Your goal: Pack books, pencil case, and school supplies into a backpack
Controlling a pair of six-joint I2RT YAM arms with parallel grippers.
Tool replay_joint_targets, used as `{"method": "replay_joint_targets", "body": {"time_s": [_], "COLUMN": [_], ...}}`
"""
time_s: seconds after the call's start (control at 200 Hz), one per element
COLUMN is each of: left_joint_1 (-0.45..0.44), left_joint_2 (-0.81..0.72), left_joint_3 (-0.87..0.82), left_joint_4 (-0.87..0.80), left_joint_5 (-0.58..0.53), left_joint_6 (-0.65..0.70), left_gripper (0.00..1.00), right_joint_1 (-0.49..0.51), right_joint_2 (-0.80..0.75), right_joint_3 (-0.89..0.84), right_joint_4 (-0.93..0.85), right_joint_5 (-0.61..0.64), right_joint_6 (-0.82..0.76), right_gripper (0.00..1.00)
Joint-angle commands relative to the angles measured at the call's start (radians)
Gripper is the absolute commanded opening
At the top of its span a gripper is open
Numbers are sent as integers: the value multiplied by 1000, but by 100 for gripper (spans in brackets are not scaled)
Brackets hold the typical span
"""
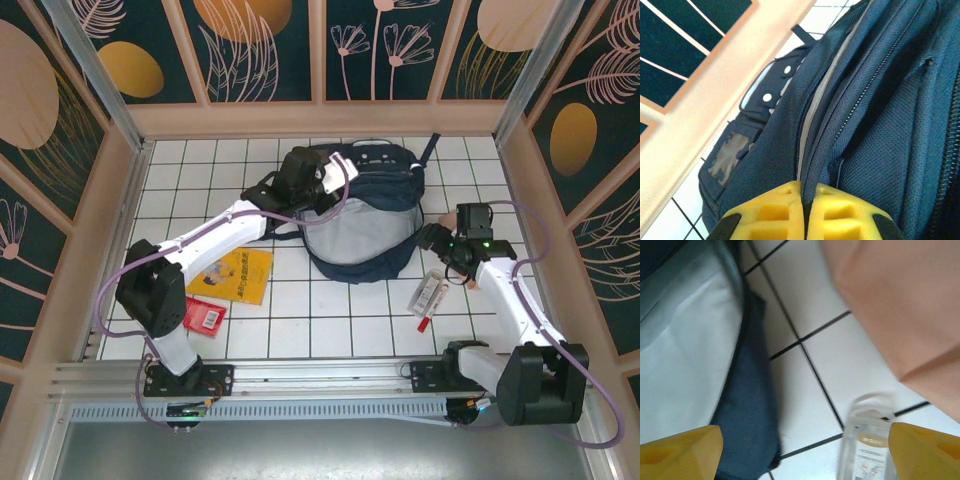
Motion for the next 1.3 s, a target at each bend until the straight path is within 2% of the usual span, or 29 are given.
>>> {"method": "replay_joint_targets", "body": {"time_s": [0.0, 0.095, 0.16, 0.215, 0.255, 0.31, 0.36, 0.48, 0.586, 0.631, 0.706, 0.801, 0.906, 0.976, 1.021, 1.136, 1.186, 1.296], "left_joint_1": [24, 34, 38, 40, 43, 46, 49, 64, 82, 84, 85, 85, 85, 85, 85, 88, 100, 195], "left_joint_2": [-32, 7, 24, 30, 28, 29, 29, 31, 36, 32, 34, 50, 18, -34, -88, -266, -351, -448], "left_joint_3": [-49, -101, -107, -116, -124, -127, -120, -123, -118, -120, -122, -107, -131, -145, -153, -257, -320, -352], "left_joint_4": [107, 138, 131, 137, 147, 153, 146, 144, 134, 135, 132, 93, 80, 47, 20, -12, -29, -188], "left_joint_5": [4, 9, 10, 25, 42, 59, 58, 64, 84, 91, 115, 140, 121, 95, 31, -219, -253, -211], "left_joint_6": [36, 55, 49, 39, 36, 35, 39, 51, 39, 37, 41, 7, -113, -218, -308, -539, -600, -778], "left_gripper": [0, 0, 0, 0, 0, 0, 0, 0, 0, 0, 0, 0, 34, 47, 54, 95, 99, 99], "right_joint_1": [-3, -15, -21, -22, -21, -14, 17, 115, 132, 147, 225, 284, 367, 408, 444, 578, 626, 688], "right_joint_2": [-53, -84, -78, -60, -44, -13, 9, 36, 58, 64, 82, 89, 88, 92, 101, 157, 209, 358], "right_joint_3": [-9, -39, -33, -29, -25, -18, -11, 15, 24, 23, 40, 40, 31, 26, 37, 136, 193, 301], "right_joint_4": [-98, -108, -99, -76, -53, -25, -17, -28, -57, -64, -94, -54, 34, 113, 159, 213, 217, 256], "right_joint_5": [199, 281, 267, 203, 108, -15, -54, 9, 48, 71, 190, 83, -77, -213, -275, -301, -313, -351], "right_joint_6": [86, 130, 122, 100, 58, -5, -38, -64, -61, -66, -68, -109, -112, -117, -124, -194, -238, -294], "right_gripper": [89, 89, 89, 88, 85, 76, 72, 71, 71, 61, 61, 62, 62, 62, 62, 63, 63, 64]}}
